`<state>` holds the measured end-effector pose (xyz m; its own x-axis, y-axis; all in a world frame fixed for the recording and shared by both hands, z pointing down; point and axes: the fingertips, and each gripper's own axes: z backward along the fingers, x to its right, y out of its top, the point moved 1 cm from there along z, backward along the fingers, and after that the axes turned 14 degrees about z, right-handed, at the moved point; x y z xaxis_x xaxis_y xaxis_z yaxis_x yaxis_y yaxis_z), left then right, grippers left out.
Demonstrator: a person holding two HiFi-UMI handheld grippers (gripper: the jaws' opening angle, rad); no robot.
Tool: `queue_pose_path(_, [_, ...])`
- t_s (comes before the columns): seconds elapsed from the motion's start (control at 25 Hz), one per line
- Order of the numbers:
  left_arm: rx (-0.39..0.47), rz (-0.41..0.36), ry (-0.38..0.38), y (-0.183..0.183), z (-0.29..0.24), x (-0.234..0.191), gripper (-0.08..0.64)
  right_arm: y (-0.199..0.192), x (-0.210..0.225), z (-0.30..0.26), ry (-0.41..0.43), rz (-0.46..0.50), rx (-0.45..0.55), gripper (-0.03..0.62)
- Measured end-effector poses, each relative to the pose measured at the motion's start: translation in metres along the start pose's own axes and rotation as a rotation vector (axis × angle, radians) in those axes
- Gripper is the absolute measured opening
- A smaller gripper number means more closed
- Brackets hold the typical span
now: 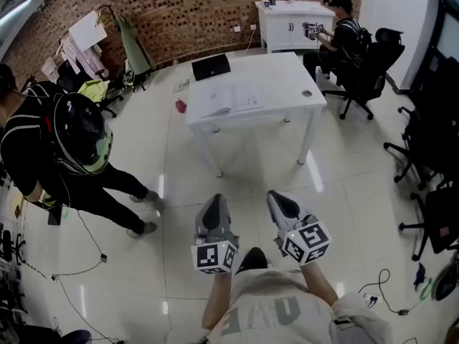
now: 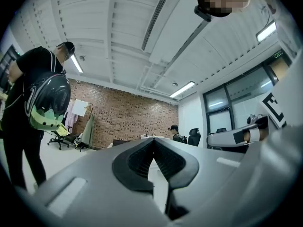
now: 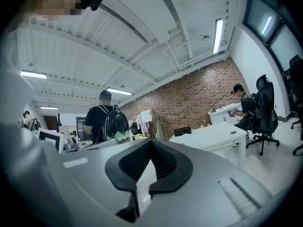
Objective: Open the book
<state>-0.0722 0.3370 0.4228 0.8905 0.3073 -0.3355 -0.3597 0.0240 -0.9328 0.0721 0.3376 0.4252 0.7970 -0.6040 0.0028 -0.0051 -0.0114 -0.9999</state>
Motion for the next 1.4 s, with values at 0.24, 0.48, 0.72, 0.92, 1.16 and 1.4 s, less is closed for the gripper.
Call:
queue_pose_path(0.24, [-0.026,-0.014,-0.01,-0.004,-0.01,0.001,0.017,-0.008,0.009,-0.006,0.004,-0.067,0.003,0.003])
queue_pose_path(0.48, [-0.049,-0.003,0.02,-0.006,-0.035,-0.019,0.017,-0.021,0.023,-0.018,-0.011,-0.129,-0.033,0.003])
queue_pose_path(0.72, [-0.105,0.009,0.043,-0.037,-0.088,-0.055,0.017,-0.055,0.073,-0.045,-0.074,-0.186,-0.11,0.003])
queue_pose_path(0.92, [-0.107,0.058,0.062,-0.05,-0.162,-0.096,0.017,-0.067,0.123,-0.114,-0.095,-0.191,-0.128,0.003])
queue_pose_path(1.16, [-0.104,0.102,-0.008,-0.033,-0.284,-0.135,0.017,-0.051,0.165,-0.255,-0.04,-0.18,-0.154,0.003])
queue_pose_path(1.4, [-0.101,0.098,-0.119,-0.002,-0.411,-0.184,0.017,-0.011,0.208,-0.396,-0.029,-0.129,-0.105,0.004])
